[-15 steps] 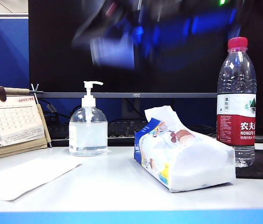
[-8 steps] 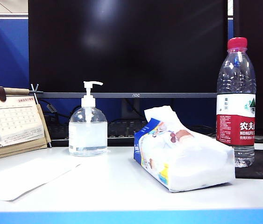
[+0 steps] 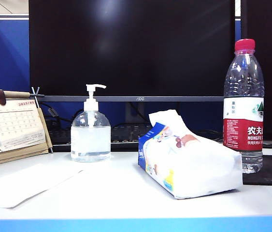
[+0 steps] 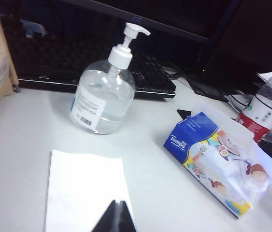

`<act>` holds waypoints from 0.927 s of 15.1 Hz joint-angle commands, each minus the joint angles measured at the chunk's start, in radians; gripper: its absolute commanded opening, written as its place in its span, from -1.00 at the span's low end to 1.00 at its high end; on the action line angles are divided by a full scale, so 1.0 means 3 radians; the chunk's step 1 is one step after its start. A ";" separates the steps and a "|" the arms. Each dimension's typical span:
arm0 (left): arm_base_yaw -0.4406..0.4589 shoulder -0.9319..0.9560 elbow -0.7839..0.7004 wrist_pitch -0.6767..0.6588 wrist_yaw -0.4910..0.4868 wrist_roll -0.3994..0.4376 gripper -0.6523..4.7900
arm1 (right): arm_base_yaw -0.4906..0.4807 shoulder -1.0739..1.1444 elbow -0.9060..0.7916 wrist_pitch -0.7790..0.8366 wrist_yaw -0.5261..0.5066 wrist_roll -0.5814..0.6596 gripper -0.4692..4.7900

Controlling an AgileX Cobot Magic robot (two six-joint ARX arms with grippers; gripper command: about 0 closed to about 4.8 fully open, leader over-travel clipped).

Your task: Pull out a tissue from the tissue dispenser, then press the switch of the alcohol sanitizer bottle to drop some sanitizer on the paper tissue, and finally place the treated tissue on the table.

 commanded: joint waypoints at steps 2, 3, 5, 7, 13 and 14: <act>0.0003 -0.0003 -0.0001 -0.0038 0.0286 0.0001 -0.78 | 0.0017 -0.0107 -0.0593 -0.0132 0.0464 0.0104 -0.85; 0.0003 -0.0001 -0.0001 -0.0042 0.0355 0.0001 -0.78 | 0.0011 -0.0112 -0.0736 -0.0130 0.0988 -0.0084 -0.84; 0.0003 -0.0003 -0.0001 -0.0043 0.0361 0.0003 -0.78 | 0.0003 -0.0125 -0.0936 -0.0112 0.2187 -0.0122 -0.84; 0.0003 -0.0001 -0.0001 -0.0046 0.0362 0.0028 -0.78 | -0.0085 -0.0142 -0.1171 -0.0114 0.2616 -0.0102 -0.84; 0.0003 -0.0001 -0.0001 -0.0057 0.0561 0.0212 -0.78 | -0.1232 -0.0168 -0.1214 0.0130 0.0295 -0.0139 -0.84; 0.0003 -0.0001 -0.0001 -0.0057 0.0557 0.0244 -0.78 | -0.1567 -0.0168 -0.1214 0.0195 -0.0262 -0.0179 -0.84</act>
